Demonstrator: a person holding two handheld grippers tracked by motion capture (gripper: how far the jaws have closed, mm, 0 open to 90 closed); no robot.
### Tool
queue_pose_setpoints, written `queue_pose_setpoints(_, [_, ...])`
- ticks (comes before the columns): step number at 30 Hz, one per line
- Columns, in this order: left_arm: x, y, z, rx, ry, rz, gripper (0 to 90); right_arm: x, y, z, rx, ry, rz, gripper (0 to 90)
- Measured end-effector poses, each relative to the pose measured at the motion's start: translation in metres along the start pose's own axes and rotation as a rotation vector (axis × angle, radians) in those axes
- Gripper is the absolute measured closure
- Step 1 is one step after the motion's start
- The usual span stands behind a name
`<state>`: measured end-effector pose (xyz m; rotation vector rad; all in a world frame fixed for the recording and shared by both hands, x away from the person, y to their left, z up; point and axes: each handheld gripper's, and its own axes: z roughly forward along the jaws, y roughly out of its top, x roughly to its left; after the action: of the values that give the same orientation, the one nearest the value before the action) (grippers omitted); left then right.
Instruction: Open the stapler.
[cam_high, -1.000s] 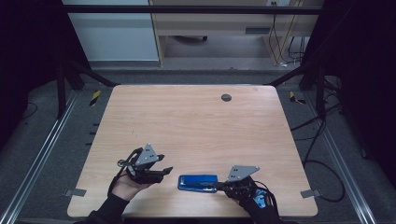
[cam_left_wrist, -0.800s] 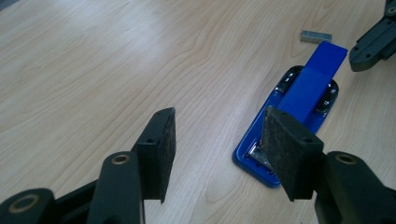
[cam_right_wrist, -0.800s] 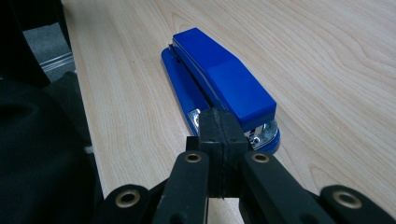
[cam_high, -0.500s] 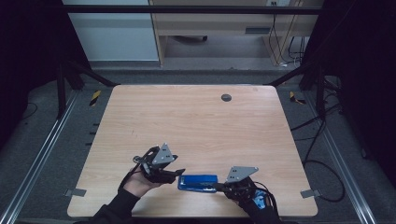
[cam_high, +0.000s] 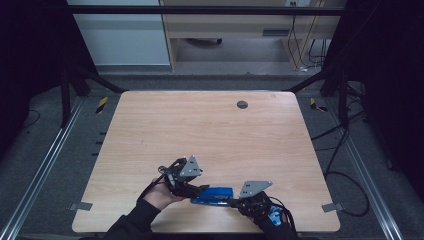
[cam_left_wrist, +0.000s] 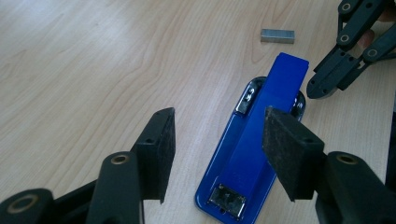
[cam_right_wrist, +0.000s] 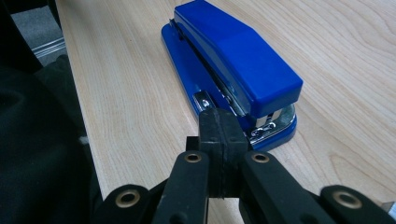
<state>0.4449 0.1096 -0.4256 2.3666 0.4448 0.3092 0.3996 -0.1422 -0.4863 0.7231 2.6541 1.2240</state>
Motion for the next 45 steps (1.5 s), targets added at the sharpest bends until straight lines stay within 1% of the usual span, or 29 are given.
queue_pose_setpoints(3, [-0.001, 0.000, 0.005, -0.012, -0.008, -0.006, 44.5, 0.001, -0.002, 0.000, 0.001, -0.012, -0.002, 90.0])
queue_pose_setpoints(4, [-0.001, 0.001, 0.006, -0.003, -0.008, 0.001, 44.4, 0.002, -0.002, 0.000, -0.001, -0.015, 0.007, 90.0])
queue_pose_setpoints(6, [-0.003, 0.000, 0.006, -0.002, -0.010, 0.005, 44.1, 0.003, -0.003, -0.001, -0.003, -0.022, 0.005, 90.0])
queue_pose_setpoints(9, [-0.005, 0.000, 0.008, -0.012, -0.023, 0.003, 44.0, 0.003, -0.004, 0.000, -0.009, -0.023, 0.022, 90.0])
queue_pose_setpoints(12, [-0.005, 0.000, 0.010, 0.000, -0.033, 0.015, 43.8, 0.003, -0.004, 0.002, 0.002, -0.024, 0.024, 90.0])
queue_pose_setpoints(14, [-0.006, 0.000, 0.011, 0.005, -0.045, 0.026, 43.5, 0.003, -0.004, 0.002, 0.000, -0.027, 0.021, 90.0])
queue_pose_setpoints(18, [-0.008, 0.002, 0.013, 0.005, -0.068, 0.045, 43.1, 0.002, -0.004, 0.003, -0.001, -0.032, 0.030, 90.0])
queue_pose_setpoints(19, [-0.009, 0.002, 0.014, 0.007, -0.074, 0.049, 43.1, 0.001, -0.003, 0.004, 0.000, -0.035, 0.025, 90.0])
queue_pose_setpoints(21, [-0.010, 0.004, 0.015, 0.015, -0.088, 0.069, 43.0, 0.002, -0.003, 0.004, 0.000, -0.037, 0.026, 90.0])
queue_pose_setpoints(25, [-0.010, 0.012, 0.017, 0.023, -0.113, 0.102, 43.7, 0.001, -0.003, 0.004, -0.001, -0.045, 0.025, 90.0])
queue_pose_setpoints(26, [-0.010, 0.014, 0.018, 0.025, -0.125, 0.111, 43.7, 0.001, -0.003, 0.004, -0.002, -0.044, 0.027, 90.0])
queue_pose_setpoints(28, [-0.009, 0.019, 0.020, 0.029, -0.133, 0.120, 44.3, 0.001, -0.003, 0.004, 0.000, -0.048, 0.029, 90.0])
queue_pose_setpoints(31, [-0.009, 0.024, 0.024, 0.042, -0.150, 0.137, 44.7, 0.001, -0.003, 0.004, -0.004, -0.047, 0.030, 90.0])
queue_pose_setpoints(32, [-0.009, 0.025, 0.025, 0.053, -0.155, 0.146, 44.7, 0.001, -0.003, 0.004, -0.004, -0.044, 0.029, 90.0])
queue_pose_setpoints(34, [-0.009, 0.026, 0.028, 0.053, -0.164, 0.157, 44.7, 0.001, -0.003, 0.004, -0.003, -0.045, 0.028, 90.0])
queue_pose_setpoints(35, [-0.009, 0.027, 0.029, 0.061, -0.172, 0.159, 44.7, 0.001, -0.003, 0.004, 0.000, -0.045, 0.029, 90.0])
queue_pose_setpoints(37, [-0.010, 0.028, 0.032, 0.080, -0.174, 0.167, 44.5, 0.001, -0.003, 0.004, -0.001, -0.044, 0.029, 90.0])
queue_pose_setpoints(41, [-0.010, 0.027, 0.037, 0.089, -0.184, 0.171, 44.5, 0.001, -0.003, 0.004, 0.000, -0.048, 0.029, 90.0])
queue_pose_setpoints(43, [-0.010, 0.027, 0.039, 0.117, -0.188, 0.191, 44.9, 0.001, -0.002, 0.004, -0.002, -0.047, 0.028, 90.0])
queue_pose_setpoints(45, [-0.010, 0.027, 0.041, 0.115, -0.192, 0.182, 45.6, 0.001, -0.002, 0.004, -0.001, -0.051, 0.029, 90.0])
